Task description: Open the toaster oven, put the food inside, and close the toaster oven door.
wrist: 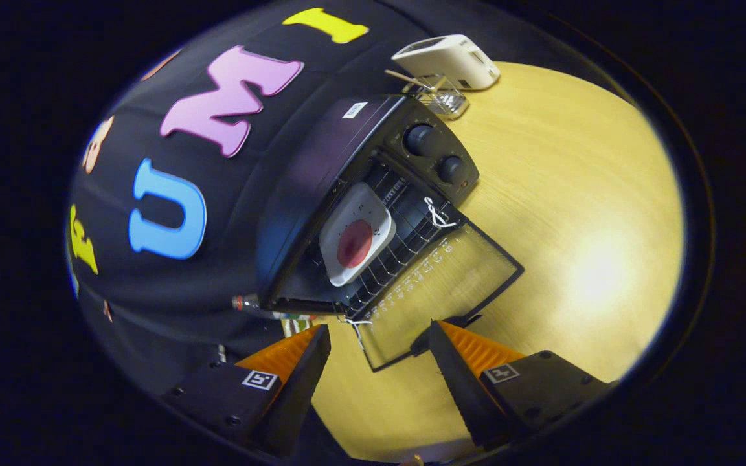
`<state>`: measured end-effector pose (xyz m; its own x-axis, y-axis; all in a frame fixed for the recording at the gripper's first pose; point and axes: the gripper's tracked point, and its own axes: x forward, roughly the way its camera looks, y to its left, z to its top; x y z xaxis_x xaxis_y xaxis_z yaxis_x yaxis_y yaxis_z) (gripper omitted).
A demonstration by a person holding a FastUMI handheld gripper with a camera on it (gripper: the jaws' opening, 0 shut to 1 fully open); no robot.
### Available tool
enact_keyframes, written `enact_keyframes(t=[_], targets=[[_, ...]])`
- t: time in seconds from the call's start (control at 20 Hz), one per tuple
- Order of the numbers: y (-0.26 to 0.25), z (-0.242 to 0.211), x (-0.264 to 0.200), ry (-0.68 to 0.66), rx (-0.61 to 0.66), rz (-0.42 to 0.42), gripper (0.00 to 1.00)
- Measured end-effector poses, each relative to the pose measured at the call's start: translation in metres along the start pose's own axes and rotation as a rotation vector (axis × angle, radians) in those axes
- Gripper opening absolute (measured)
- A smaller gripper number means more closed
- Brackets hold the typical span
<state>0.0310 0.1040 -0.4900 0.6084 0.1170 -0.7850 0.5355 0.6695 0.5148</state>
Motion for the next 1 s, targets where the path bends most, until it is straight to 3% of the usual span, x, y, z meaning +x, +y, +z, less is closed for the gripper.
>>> enact_keyframes(t=[0.2, 0.4, 0.6, 0.8, 1.0], targets=[[-0.058, -0.053, 0.012, 0.040, -0.293, -0.128, 0.99], [-0.077, -0.061, 0.032, 0.029, -0.511, -0.200, 0.99], [-0.081, -0.060, 0.060, 0.017, -0.516, -0.229, 0.99], [-0.061, -0.053, 0.082, -0.019, -0.510, -0.203, 0.99], [-0.063, -0.055, 0.085, -0.022, -0.514, -0.213, 0.99]])
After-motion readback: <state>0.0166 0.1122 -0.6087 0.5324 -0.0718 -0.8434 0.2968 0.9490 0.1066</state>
